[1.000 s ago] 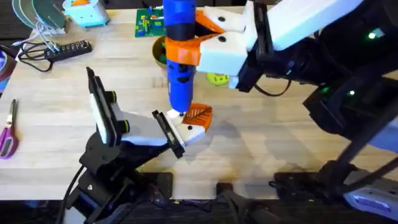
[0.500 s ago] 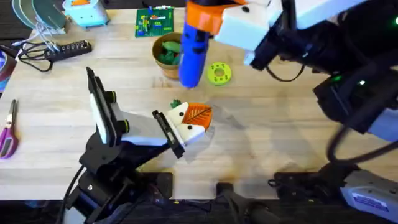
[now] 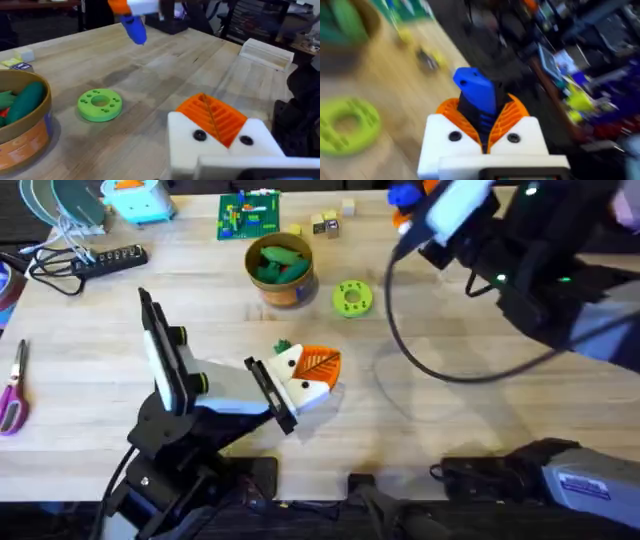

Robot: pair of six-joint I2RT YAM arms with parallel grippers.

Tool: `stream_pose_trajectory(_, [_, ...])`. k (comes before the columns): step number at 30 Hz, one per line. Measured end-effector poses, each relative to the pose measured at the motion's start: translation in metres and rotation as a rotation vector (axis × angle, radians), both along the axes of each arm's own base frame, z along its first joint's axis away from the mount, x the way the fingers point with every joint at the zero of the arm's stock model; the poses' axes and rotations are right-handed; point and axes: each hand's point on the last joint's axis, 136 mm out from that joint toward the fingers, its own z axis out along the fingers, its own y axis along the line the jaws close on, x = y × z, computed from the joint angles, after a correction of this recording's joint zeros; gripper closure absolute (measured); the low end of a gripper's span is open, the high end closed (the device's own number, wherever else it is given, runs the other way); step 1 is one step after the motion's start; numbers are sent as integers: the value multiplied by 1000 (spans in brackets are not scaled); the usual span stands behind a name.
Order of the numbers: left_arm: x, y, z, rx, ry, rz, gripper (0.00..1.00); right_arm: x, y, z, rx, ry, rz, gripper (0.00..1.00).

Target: Pick up the gripper from the table and insert it into the empty holder that is missing its gripper. Then pick up a screw, insert it into the mounting hole, and use the screwdriver to tighten it. Finally, clean up the table by picking up the vegetable and placing it into the bucket.

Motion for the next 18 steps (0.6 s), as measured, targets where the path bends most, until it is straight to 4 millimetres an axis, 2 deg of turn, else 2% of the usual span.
stream_pose_trajectory(4, [0,0,0,0,0,0,985,17,-20,-58,-307,51,-60,977])
stream_pose_trajectory(8, [0,0,0,0,0,0,985,20,-28,-111,-477,142,-44,977])
stream_pose_trajectory(11, [0,0,0,0,0,0,985,20,-30,-137,-540,191,-24,977])
stream_pose_trajectory(15, [0,0,0,0,0,0,985,19,-34,-154,-575,226,-22,977])
stream_pose_trajectory(16, [0,0,0,0,0,0,985,19,-34,-154,-566,230,-29,946])
stream_pose_trajectory(18, [0,0,0,0,0,0,986,19,-35,-154,-535,240,-49,668])
